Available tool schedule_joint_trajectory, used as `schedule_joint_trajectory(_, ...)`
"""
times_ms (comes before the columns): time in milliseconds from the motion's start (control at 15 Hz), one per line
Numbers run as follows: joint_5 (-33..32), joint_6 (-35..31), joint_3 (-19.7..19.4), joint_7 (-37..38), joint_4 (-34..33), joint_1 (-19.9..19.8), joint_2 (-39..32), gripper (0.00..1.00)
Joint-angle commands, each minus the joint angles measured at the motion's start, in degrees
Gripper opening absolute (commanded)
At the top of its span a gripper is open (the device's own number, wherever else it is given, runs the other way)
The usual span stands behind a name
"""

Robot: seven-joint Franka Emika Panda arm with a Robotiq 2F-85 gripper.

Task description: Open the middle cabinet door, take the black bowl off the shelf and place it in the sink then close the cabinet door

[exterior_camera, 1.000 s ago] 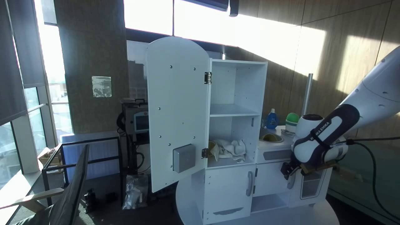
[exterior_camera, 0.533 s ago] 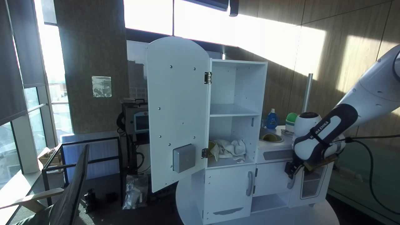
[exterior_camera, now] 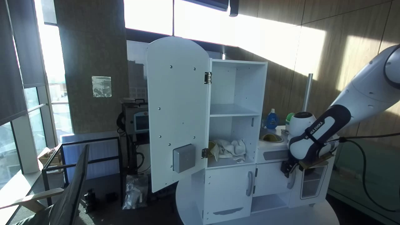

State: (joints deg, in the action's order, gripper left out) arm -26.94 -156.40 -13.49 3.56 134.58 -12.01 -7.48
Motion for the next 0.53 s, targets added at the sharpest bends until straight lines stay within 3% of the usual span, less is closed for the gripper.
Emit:
schedule_joint_trajectory(0,-1.2,0.9,-0.7,1.0,-1.8,1.7,-1.3,0.70)
schedule_joint_trajectory(467,-2.3,1.5,-1.5,4.2,0.3,2.7,1.3,0.17)
